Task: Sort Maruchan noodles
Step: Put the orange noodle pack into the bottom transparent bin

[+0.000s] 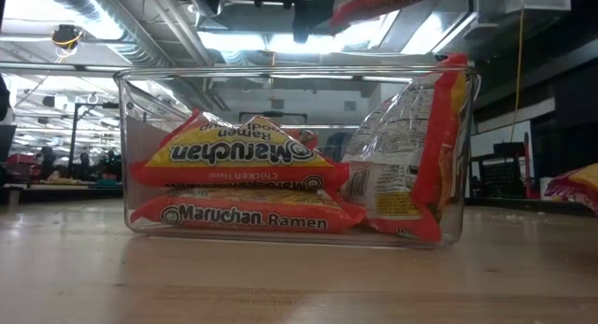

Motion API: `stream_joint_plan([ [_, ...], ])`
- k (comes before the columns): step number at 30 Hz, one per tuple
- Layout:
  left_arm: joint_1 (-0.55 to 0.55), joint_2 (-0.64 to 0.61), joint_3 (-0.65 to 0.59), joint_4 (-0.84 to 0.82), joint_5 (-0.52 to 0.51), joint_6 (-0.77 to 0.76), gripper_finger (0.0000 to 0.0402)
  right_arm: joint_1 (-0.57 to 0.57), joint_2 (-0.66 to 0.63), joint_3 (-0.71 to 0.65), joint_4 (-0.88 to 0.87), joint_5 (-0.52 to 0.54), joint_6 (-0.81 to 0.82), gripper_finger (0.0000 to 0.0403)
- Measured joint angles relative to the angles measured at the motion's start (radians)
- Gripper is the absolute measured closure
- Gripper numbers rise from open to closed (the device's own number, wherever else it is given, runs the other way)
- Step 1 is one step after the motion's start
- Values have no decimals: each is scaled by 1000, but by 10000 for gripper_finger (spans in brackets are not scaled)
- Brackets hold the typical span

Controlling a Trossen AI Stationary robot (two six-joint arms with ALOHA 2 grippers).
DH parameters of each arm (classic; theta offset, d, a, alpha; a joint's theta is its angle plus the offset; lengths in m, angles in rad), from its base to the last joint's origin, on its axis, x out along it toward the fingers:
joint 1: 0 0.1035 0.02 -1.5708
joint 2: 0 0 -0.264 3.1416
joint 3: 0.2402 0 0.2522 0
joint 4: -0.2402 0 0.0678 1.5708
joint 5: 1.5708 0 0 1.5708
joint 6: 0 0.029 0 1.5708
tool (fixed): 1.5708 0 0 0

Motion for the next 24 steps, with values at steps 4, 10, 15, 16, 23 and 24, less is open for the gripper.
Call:
stream_joint_plan([
  [4,-5,0,0,14,-7,0,194,0,0,0,-1,-10,0,403],
  [10,-6,0,0,14,-5,0,240,0,0,0,-2,-10,0,400],
  [15,-10,0,0,7,-22,3,256,0,0,0,-17,-10,-55,371],
  [16,-12,0,0,-3,-31,8,259,0,-3,0,-26,-10,-60,360],
  [23,-13,0,0,-67,-66,57,289,0,-61,0,-88,15,-69,265],
  [24,-15,0,0,-80,-72,64,294,0,-73,0,-95,18,-65,255],
])
